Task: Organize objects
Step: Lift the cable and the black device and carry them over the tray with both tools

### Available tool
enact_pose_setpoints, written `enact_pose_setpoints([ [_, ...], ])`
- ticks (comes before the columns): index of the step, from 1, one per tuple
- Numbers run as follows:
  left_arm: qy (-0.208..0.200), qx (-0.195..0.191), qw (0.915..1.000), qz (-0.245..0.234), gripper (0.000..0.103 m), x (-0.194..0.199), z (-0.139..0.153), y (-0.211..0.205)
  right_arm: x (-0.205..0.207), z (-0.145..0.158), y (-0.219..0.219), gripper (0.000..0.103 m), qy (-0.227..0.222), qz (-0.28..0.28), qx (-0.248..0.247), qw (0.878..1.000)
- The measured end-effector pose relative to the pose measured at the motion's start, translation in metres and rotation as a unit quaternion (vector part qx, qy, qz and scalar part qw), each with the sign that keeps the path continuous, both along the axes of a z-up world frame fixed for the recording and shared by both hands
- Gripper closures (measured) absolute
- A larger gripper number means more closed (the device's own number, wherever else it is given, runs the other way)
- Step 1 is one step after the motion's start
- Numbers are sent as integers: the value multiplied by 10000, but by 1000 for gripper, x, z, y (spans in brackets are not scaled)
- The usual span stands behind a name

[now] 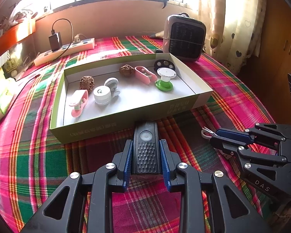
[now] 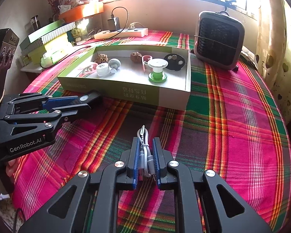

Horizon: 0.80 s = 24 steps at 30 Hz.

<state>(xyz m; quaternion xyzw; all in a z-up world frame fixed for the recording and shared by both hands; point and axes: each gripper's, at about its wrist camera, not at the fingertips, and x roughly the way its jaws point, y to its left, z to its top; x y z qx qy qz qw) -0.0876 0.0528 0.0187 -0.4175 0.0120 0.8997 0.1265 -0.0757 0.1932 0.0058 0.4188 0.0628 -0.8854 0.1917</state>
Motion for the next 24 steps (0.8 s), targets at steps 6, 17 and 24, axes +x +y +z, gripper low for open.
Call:
enact_pose_setpoints([
  [6, 41, 9, 10000, 18, 78, 1, 4, -3, 2, 3, -3, 89, 58, 15, -60, 10000],
  [17, 162, 68, 9998, 30, 78, 2, 18, -8, 0, 18, -5, 89, 244, 6, -216, 9995],
  [24, 246, 184, 9995, 64, 78, 0, 28, -15, -4, 31, -9, 89, 369, 14, -303, 9989],
])
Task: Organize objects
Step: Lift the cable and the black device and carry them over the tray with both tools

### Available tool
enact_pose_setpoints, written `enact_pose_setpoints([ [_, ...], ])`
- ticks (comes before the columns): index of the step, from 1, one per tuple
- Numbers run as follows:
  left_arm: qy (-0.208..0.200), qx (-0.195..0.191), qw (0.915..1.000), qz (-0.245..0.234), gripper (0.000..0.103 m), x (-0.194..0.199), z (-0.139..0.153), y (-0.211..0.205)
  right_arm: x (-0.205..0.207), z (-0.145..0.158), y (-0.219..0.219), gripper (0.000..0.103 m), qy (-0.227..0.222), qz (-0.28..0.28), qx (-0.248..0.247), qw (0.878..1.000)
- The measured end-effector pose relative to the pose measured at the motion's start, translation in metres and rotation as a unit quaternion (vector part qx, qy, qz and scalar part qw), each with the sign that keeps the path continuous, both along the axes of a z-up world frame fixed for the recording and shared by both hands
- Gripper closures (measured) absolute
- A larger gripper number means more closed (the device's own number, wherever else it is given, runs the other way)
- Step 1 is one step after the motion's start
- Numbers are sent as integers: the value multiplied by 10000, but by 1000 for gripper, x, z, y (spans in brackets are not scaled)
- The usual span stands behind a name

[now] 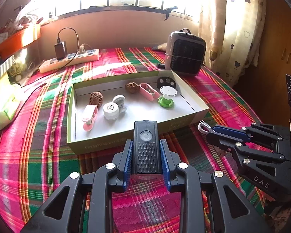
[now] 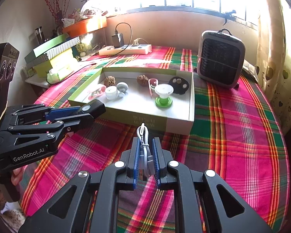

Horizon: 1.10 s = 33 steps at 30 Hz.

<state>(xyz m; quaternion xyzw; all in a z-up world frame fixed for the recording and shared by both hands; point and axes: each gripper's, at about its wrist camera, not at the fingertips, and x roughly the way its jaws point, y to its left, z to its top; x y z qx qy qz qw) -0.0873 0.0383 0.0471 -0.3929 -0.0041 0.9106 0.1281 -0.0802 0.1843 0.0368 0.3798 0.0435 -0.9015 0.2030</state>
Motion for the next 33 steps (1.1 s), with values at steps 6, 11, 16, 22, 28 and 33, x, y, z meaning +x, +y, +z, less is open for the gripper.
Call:
enact_pose_setpoints([
  [6, 19, 41, 10000, 69, 78, -9, 6, -6, -10, 12, -4, 89, 96, -5, -93, 9999],
  [11, 6, 12, 9999, 109, 78, -18, 7, -10, -25, 17, -10, 89, 104, 27, -117, 9999],
  [16, 4, 4, 9998, 179, 78, -32, 7, -16, -45, 19, -16, 89, 79, 49, -115, 9999],
  [22, -75, 22, 9996, 254, 78, -45, 1, -23, -71, 17, -22, 89, -44, 94, -153, 9998],
  [28, -149, 4, 9995, 290, 78, -57, -4, -26, -96, 14, -31, 89, -184, 285, -176, 9993],
  [33, -161, -36, 9994, 308, 78, -64, -8, -26, -117, 7, -39, 89, -444, 438, -297, 9976],
])
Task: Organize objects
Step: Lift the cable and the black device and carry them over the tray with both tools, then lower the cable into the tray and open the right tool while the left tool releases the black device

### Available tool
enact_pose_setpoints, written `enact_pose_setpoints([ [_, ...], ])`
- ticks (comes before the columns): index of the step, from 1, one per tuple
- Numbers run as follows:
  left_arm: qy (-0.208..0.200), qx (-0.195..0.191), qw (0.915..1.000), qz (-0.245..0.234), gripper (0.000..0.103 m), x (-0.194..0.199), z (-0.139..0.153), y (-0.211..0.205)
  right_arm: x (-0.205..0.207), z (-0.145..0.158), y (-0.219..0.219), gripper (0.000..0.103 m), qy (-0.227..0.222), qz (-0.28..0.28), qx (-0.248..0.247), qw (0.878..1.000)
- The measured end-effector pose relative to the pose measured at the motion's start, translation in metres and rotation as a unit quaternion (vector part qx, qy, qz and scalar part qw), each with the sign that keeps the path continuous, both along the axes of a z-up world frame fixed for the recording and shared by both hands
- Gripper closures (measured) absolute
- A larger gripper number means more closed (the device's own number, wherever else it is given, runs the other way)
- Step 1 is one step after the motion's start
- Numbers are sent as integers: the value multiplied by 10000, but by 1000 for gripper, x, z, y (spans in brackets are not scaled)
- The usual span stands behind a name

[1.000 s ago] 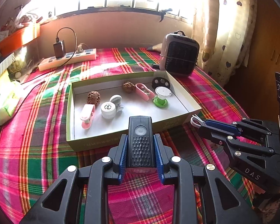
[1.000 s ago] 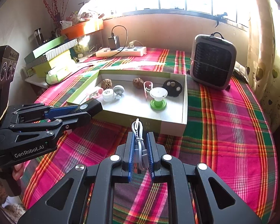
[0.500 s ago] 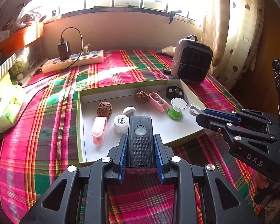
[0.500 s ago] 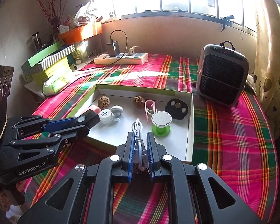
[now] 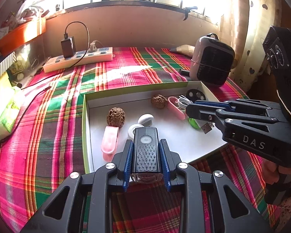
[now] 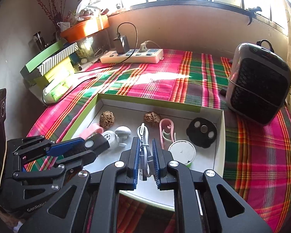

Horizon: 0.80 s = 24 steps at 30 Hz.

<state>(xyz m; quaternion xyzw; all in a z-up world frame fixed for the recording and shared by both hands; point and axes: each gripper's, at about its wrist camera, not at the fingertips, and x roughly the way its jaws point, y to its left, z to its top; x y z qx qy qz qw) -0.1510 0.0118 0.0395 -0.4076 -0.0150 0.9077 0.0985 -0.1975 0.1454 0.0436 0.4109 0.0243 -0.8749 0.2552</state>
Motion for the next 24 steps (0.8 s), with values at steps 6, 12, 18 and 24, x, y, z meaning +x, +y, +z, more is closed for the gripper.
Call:
enact_pose_setpoints([
  [6, -1, -8, 10000, -15, 78, -6, 0, -1, -21, -6, -9, 89, -151, 35, 49, 9999],
  [12, -69, -39, 10000, -12, 78, -11, -4, -1, -31, -9, -19, 89, -238, 162, 85, 9995],
  [18, -107, -89, 9999, -19, 78, -16, -8, 0, -41, -14, -23, 89, -339, 252, 123, 9990],
  [24, -123, -114, 9998, -59, 78, -21, -10, 2, -48, -17, -32, 89, -419, 404, 219, 9981],
])
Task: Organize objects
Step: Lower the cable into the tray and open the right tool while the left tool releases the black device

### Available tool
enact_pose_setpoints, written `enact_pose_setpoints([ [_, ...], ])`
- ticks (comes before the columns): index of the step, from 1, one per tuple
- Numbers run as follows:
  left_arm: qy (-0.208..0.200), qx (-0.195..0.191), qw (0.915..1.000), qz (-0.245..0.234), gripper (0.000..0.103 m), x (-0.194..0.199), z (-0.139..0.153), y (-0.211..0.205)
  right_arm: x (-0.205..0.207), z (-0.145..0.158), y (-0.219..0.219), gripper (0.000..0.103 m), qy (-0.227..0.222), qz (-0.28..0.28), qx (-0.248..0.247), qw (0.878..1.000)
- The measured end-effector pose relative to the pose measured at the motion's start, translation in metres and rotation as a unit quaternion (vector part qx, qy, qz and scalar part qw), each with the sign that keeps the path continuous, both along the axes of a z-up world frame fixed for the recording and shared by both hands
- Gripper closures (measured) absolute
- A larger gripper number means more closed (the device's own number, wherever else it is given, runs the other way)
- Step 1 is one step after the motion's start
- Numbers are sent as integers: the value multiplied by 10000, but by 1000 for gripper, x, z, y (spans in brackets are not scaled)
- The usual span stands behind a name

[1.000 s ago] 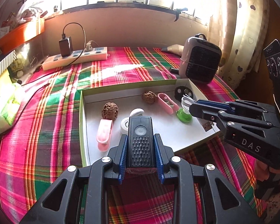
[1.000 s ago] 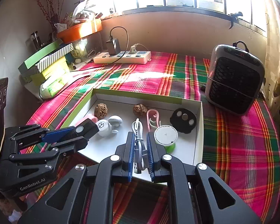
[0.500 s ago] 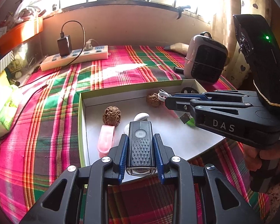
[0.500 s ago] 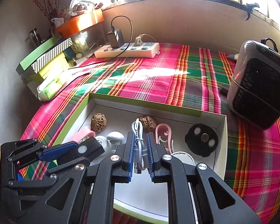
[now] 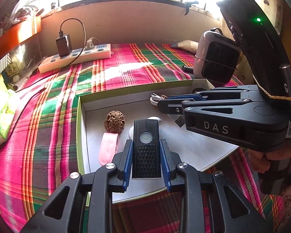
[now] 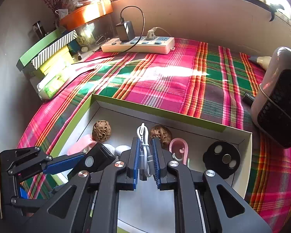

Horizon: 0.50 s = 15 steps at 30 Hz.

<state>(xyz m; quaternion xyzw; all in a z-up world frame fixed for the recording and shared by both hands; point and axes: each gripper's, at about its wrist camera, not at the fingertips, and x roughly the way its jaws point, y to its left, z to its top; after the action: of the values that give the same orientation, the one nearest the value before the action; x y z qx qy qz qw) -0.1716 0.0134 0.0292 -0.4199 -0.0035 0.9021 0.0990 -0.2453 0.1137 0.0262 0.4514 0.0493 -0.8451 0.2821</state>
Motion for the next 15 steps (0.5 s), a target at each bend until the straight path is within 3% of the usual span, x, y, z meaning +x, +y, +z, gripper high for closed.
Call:
enact_pose_setpoints([
  [15, -131, -19, 9999, -7, 78, -5, -7, 2, -8, -7, -14, 89, -54, 211, 127, 9997],
])
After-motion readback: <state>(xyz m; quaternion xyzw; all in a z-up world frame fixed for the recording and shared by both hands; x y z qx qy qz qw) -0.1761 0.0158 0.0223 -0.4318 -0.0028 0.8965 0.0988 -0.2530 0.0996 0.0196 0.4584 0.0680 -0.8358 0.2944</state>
